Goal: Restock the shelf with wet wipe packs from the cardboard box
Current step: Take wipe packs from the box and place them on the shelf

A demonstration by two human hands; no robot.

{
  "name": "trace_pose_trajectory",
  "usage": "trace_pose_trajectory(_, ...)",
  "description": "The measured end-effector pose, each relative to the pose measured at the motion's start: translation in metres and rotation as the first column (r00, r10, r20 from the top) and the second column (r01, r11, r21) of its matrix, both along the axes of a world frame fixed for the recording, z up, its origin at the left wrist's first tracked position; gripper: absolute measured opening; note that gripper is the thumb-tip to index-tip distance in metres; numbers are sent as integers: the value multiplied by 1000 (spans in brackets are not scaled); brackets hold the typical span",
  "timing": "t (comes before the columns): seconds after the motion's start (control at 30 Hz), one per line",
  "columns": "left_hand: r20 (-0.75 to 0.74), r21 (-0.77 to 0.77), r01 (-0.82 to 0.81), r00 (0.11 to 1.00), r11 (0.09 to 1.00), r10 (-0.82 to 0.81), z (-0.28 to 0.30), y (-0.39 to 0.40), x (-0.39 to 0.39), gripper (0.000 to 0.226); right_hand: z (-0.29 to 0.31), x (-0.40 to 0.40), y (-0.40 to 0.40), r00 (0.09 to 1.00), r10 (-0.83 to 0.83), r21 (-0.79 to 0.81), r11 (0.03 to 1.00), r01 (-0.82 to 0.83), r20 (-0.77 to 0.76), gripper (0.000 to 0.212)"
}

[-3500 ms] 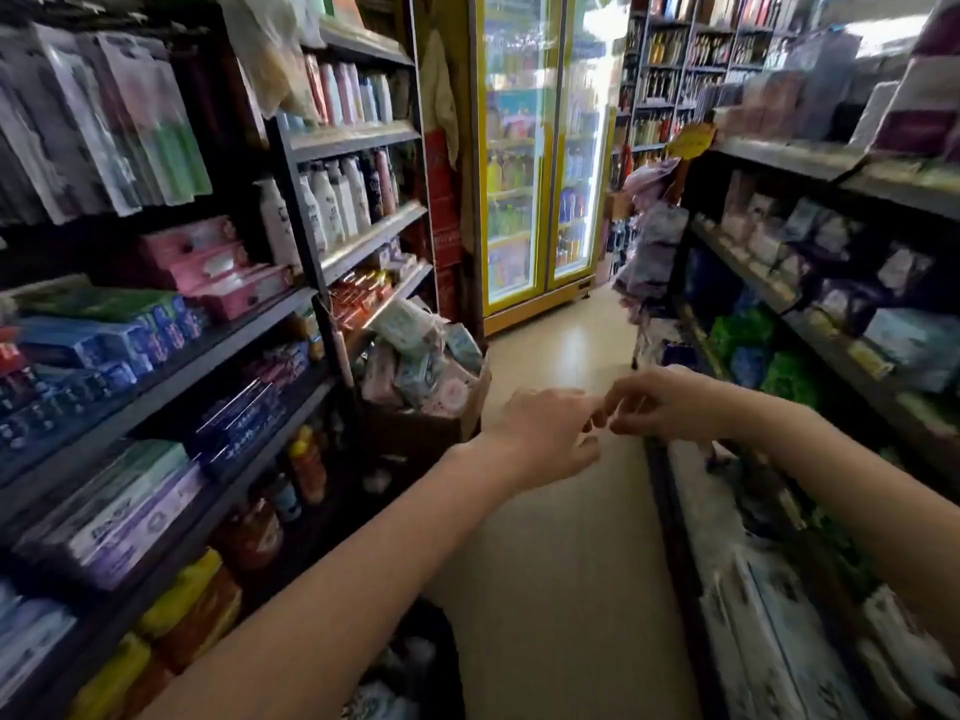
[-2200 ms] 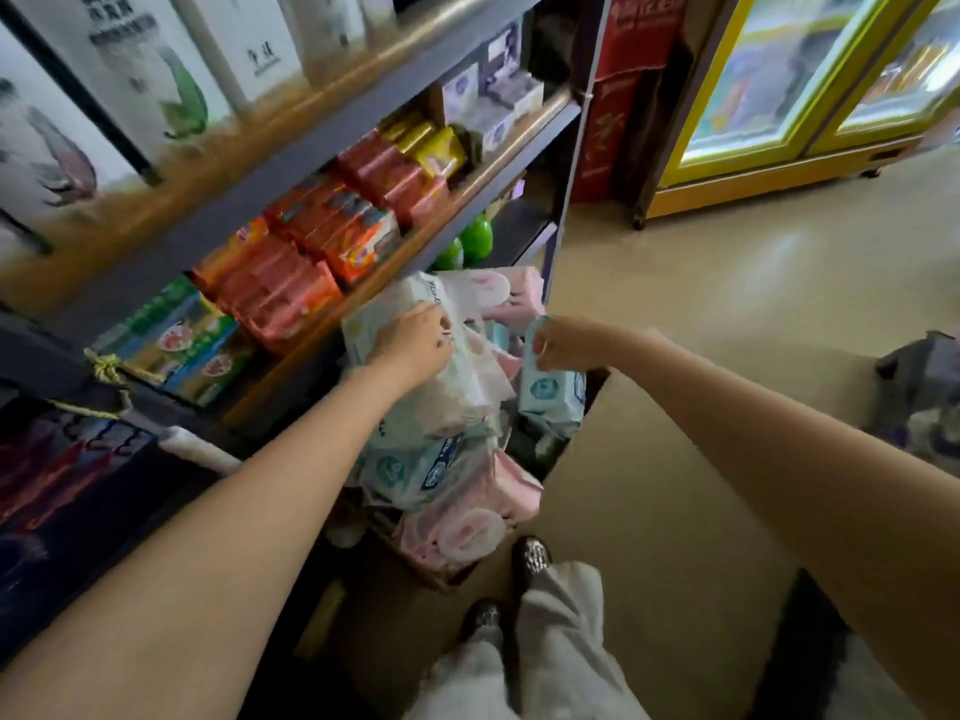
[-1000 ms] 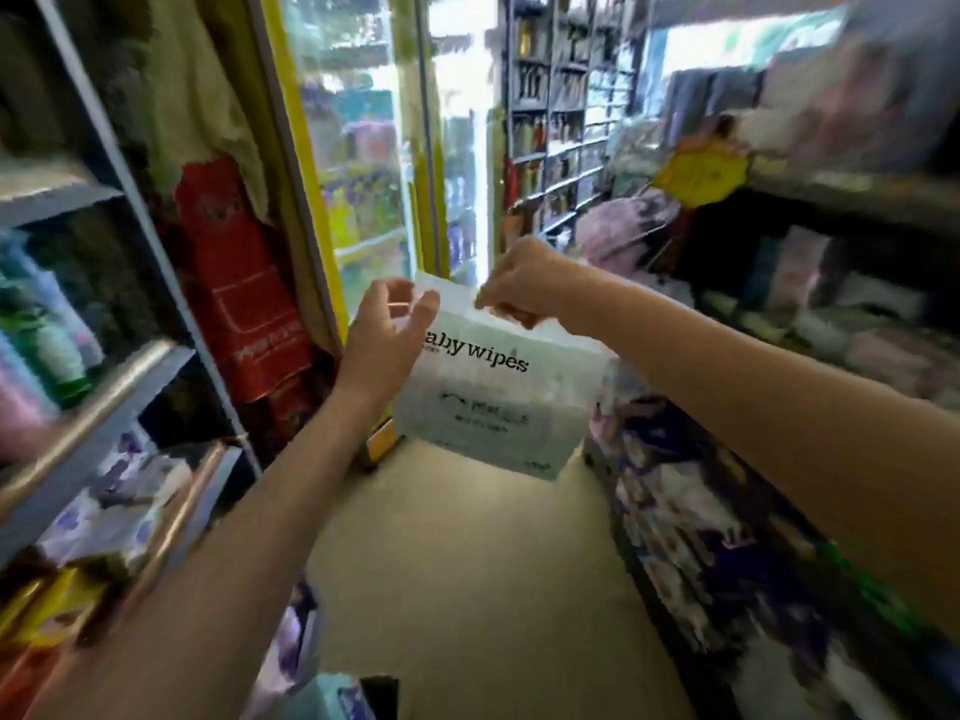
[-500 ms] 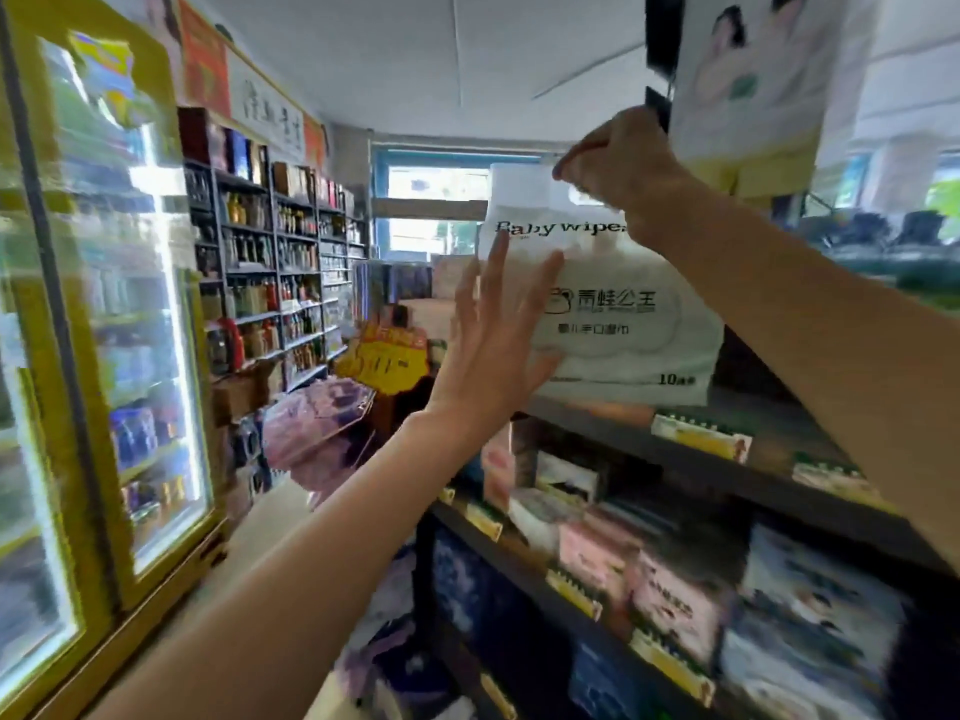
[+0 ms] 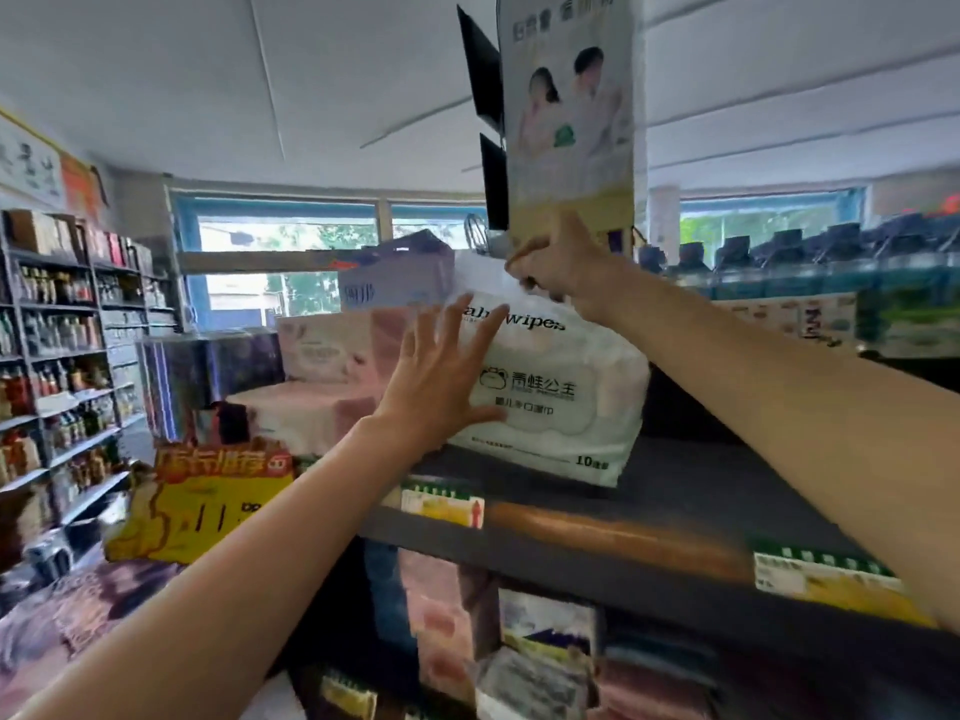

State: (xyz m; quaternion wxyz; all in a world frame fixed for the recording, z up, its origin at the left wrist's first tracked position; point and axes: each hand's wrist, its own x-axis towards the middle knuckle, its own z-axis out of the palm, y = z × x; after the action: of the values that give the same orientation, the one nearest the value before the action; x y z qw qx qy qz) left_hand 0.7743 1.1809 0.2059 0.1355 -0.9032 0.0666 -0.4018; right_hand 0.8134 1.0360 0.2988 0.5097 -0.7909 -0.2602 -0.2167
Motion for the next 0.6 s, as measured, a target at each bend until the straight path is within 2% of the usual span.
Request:
trace_pose_trajectory(0.03,40,70,-6,999,998,3,-5,12,15,112,-5,10,9,999,3,-38,999,-4,-36,30)
trace_pose_trajectory(0.1,65,117,58,996,991,-66,-9,30,43,114,-15,26,26,993,-2,-153,988,-16,-115,32)
trace_pose_trajectory(0.17,-76,142,139,989,980,-129,-15,37,64,110,-20,31,43,992,-50,-380,925,1,-119,35)
trace_pose_trajectory(0.2,-170,128,180,973,975,-157,-18,38,71,107,-22,32,49,995,-86,-501,864,45,-58,42)
trace_pose_trajectory(0.3,-246,73,232,947,970,-208,-19,40,81,109,-25,26,49,946,-171,-781,534,323,274,60)
trace_pose_trajectory(0.33,-253,67,247,941,967,-223,-19,42,84,110,-28,23,41,937,-177,-836,424,348,300,65)
trace_pose_trajectory(0.4,-265,73,276,932,958,-248,-18,50,84,112,-38,17,19,959,-231,-939,262,225,165,88)
trace_pose_trajectory(0.43,-265,85,273,933,958,-242,-18,54,84,113,-48,15,9,954,-281,-960,222,170,104,103)
trace_pose_trajectory(0.5,-278,73,243,936,967,-214,-16,59,86,115,-68,16,-1,938,-317,-953,212,216,141,120)
trace_pose_trajectory(0.6,-292,76,153,948,985,-125,-13,57,98,120,-84,37,6,908,-310,-892,263,368,283,122)
